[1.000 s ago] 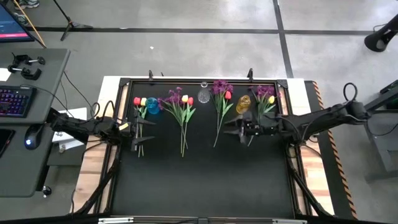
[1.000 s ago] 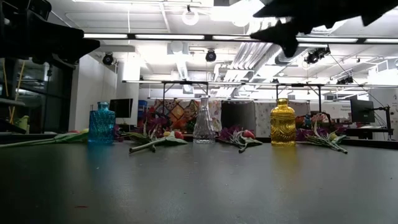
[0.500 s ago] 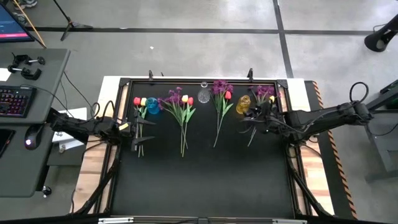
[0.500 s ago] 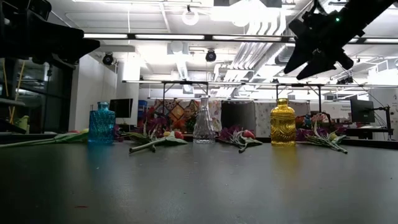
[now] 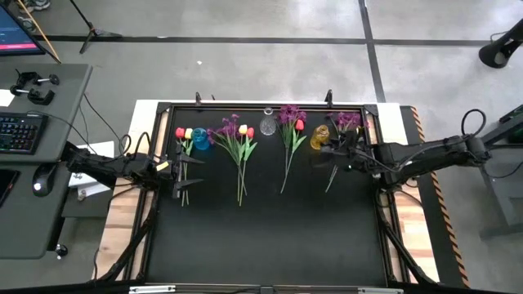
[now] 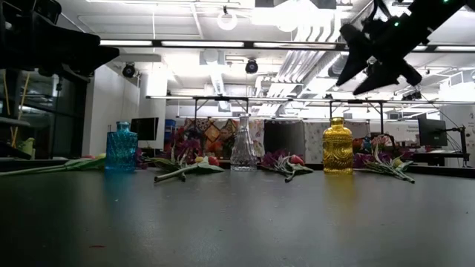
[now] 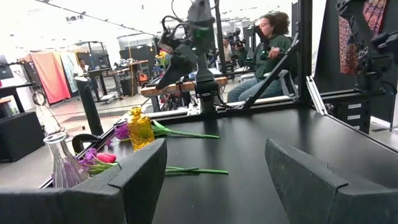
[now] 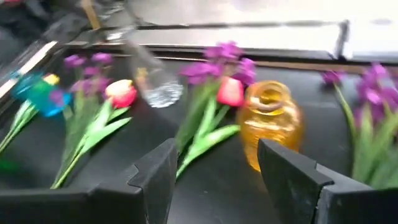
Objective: Sort flowers into vase by color
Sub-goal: Put the right purple flower into the yellow vase
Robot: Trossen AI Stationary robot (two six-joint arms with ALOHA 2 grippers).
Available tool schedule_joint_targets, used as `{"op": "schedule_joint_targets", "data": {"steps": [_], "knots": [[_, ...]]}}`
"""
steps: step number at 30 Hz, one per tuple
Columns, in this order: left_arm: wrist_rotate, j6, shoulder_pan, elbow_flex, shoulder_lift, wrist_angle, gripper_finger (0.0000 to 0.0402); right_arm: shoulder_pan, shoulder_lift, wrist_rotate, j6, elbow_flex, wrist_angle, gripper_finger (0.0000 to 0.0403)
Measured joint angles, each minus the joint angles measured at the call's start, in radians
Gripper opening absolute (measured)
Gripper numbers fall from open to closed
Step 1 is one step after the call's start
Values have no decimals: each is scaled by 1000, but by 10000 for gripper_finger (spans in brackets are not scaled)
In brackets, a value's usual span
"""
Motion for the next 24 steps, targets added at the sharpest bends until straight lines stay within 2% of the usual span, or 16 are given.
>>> {"op": "schedule_joint_targets", "data": {"steps": [4,12,18,24], "knots": [[0,0,0,0,0,0,262,-159,1,-91,10,0,-73,213],[0,0,0,0,0,0,262,-436,5,-130,10,0,-129,213],[0,0,0,0,0,0,262,-568,66,-177,9,0,-159,213],[0,0,0,0,0,0,262,-635,189,-225,5,0,-185,213]]}}
